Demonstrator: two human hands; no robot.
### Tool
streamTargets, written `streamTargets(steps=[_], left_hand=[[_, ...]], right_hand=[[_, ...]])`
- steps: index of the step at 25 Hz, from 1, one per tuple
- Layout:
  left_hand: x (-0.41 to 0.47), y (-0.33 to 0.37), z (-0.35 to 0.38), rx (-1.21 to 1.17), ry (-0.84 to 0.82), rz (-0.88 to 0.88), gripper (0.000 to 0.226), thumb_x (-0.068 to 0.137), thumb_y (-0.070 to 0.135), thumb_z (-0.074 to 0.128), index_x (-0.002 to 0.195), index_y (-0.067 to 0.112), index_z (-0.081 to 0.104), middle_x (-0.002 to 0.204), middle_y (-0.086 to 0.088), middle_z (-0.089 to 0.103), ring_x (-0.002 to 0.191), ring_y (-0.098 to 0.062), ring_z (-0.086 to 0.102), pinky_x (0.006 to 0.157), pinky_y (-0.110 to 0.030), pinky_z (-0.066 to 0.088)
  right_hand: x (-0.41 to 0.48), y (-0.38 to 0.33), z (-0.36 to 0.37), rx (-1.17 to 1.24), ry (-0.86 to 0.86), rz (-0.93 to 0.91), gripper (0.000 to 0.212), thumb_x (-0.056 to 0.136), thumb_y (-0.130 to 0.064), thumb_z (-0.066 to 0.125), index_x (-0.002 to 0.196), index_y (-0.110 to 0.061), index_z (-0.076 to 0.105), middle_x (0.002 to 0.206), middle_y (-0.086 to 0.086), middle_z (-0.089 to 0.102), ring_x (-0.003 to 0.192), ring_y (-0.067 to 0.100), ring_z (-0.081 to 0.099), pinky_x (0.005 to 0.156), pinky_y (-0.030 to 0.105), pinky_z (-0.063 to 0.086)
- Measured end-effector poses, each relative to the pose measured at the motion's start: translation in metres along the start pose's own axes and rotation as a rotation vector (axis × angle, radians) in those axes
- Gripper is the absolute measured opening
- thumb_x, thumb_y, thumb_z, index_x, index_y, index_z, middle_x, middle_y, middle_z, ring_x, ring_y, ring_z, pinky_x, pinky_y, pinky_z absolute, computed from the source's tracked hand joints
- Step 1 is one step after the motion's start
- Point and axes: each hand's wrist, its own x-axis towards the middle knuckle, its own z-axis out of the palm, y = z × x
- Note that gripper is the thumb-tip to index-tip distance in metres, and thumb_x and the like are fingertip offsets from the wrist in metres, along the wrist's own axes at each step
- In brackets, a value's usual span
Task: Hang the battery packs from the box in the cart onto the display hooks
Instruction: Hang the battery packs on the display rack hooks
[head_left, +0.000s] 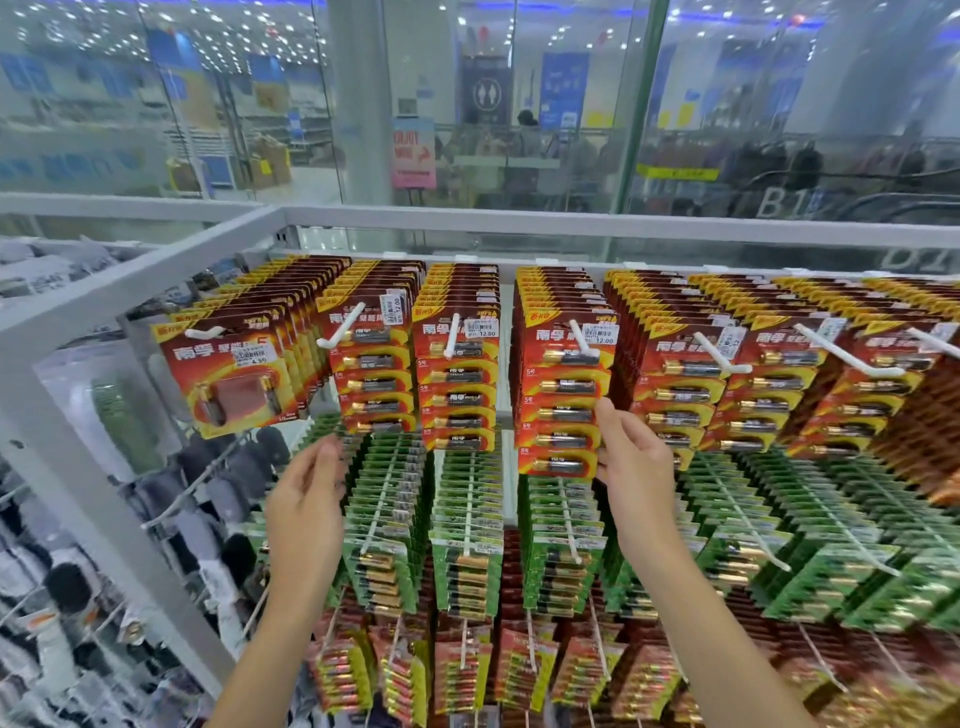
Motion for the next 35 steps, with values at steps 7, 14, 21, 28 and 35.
streamTargets(steps=[7, 14, 21, 28, 35], left_hand=[[-0.073, -0.019, 0.004, -0.110, -0.166, -0.151, 0.034, 0.105, 0.037, 0.049, 0.128, 0.022, 0.069, 0.119, 0.007, 0.075, 0.113, -0.016, 0.070, 0.100, -0.041, 0.052], [-0.154, -0.050, 0.081, -0.094, -0.461, -0.288, 0.024, 0.104, 0.029, 0.051, 0.111, 0.024, 0.073, 0.107, 0.013, 0.078, 0.100, -0.009, 0.073, 0.093, -0.037, 0.053], [-0.270, -0.066, 0.220, -0.044, -0.868, -0.420, 0.018, 0.096, 0.038, 0.067, 0.100, 0.022, 0.075, 0.096, 0.011, 0.080, 0.103, -0.022, 0.071, 0.088, -0.039, 0.055], [-0.432, -0.064, 0.355, -0.019, -1.233, -0.377, 0.023, 0.106, 0.007, 0.048, 0.109, 0.010, 0.071, 0.089, 0.005, 0.080, 0.085, -0.017, 0.071, 0.073, -0.034, 0.050], [-0.569, -0.060, 0.445, 0.079, -1.442, -0.429, 0.015, 0.104, 0.012, 0.058, 0.101, 0.018, 0.072, 0.095, 0.008, 0.078, 0.096, -0.028, 0.067, 0.075, -0.037, 0.051]], right_hand=[[-0.031, 0.041, -0.039, -0.032, 0.119, 0.063, 0.021, 0.099, -0.039, 0.064, 0.116, -0.032, 0.073, 0.116, -0.013, 0.074, 0.114, 0.008, 0.067, 0.104, 0.036, 0.051], [-0.094, 0.096, -0.148, -0.104, 0.325, 0.226, 0.020, 0.099, -0.036, 0.065, 0.110, -0.025, 0.076, 0.108, -0.019, 0.075, 0.106, 0.003, 0.068, 0.091, 0.024, 0.051], [-0.185, 0.128, -0.317, -0.034, 0.720, 0.373, 0.010, 0.098, -0.033, 0.068, 0.104, -0.029, 0.076, 0.105, -0.014, 0.076, 0.109, 0.007, 0.066, 0.099, 0.033, 0.048], [-0.271, 0.144, -0.476, -0.051, 1.131, 0.385, 0.008, 0.096, -0.026, 0.071, 0.090, -0.026, 0.077, 0.082, -0.012, 0.077, 0.090, 0.018, 0.069, 0.084, 0.040, 0.054], [-0.339, 0.151, -0.587, 0.057, 1.396, 0.430, 0.013, 0.090, -0.033, 0.077, 0.096, -0.022, 0.076, 0.094, -0.010, 0.079, 0.101, 0.017, 0.071, 0.099, 0.044, 0.051]])
